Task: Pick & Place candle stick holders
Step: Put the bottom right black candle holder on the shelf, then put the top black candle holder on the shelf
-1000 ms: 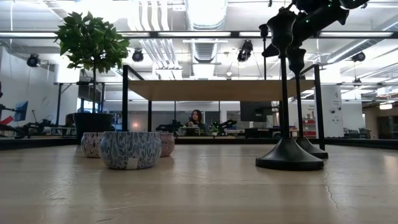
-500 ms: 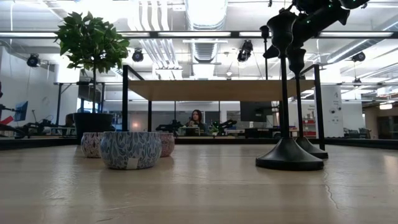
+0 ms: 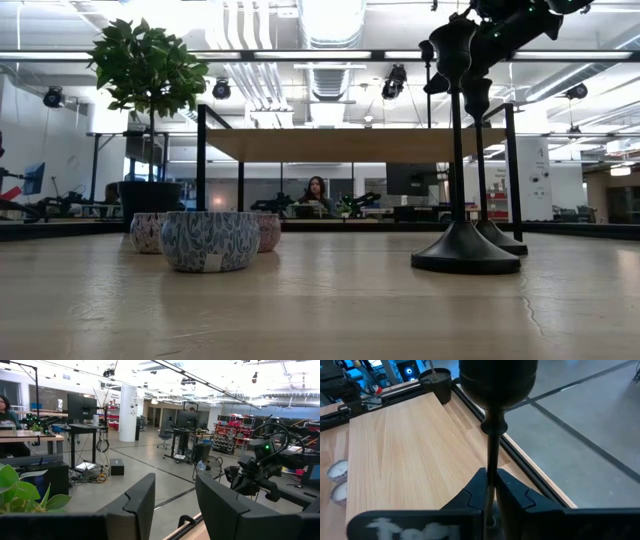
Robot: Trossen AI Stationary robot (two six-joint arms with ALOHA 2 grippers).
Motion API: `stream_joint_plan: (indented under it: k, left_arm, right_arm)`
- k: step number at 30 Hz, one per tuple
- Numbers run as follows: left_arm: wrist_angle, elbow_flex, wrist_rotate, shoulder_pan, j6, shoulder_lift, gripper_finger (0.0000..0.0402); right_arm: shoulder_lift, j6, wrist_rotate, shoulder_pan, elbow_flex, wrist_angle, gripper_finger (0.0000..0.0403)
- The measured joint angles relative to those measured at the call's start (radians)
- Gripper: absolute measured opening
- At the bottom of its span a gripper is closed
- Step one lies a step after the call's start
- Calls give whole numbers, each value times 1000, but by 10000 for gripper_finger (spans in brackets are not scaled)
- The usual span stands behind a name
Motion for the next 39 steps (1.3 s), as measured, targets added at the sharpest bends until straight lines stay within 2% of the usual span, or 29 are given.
stream_joint_plan:
  k: [24,33,39]
  left_arm:
    - [0,0,0,0,0,0,149]
    - [0,0,0,0,0,0,149]
    - [0,0,0,0,0,0,149]
  right_arm:
    - [1,-40,3,0,-3,-4,98]
    - [-17,-81,5,0,-2,-28,98]
    - [-47,-88,56,-1,-2,-53,96]
